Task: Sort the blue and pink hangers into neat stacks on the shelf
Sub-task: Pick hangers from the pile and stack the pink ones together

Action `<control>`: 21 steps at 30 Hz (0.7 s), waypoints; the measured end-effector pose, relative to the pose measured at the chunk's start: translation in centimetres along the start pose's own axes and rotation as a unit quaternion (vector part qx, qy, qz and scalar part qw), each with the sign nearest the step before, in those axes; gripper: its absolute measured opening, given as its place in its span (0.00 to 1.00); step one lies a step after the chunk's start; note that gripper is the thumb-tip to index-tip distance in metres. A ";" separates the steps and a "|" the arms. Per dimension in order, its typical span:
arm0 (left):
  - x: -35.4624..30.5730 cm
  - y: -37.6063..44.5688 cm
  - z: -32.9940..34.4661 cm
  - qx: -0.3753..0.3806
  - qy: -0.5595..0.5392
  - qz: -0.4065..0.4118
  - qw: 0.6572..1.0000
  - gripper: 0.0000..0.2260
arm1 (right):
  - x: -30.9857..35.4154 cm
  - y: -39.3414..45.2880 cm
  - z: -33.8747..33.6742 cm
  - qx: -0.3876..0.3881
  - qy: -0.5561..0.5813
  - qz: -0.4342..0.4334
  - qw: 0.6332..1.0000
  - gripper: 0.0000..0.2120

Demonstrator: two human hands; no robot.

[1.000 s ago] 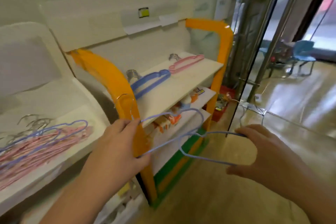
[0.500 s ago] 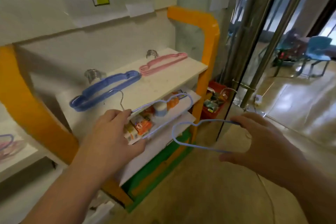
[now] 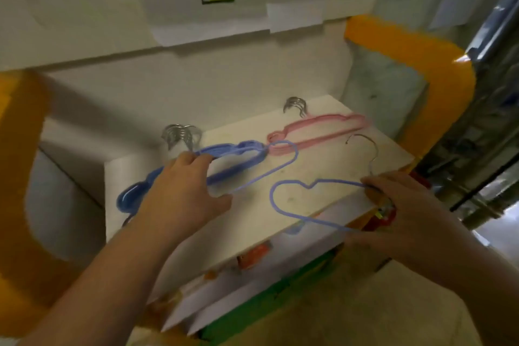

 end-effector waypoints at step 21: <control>5.6 7.5 3.7 0.056 0.036 -0.106 0.992 0.37 | 3.4 20.6 2.3 0.129 0.035 -0.216 0.967 0.45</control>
Point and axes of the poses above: each hand's wrist, its own y-axis towards the middle knuckle, its own z-axis out of the palm, x = y × z, the point moved 4 cm from there along y, towards the middle knuckle, and after that the axes turned 5 degrees about y, right-handed, at the moved point
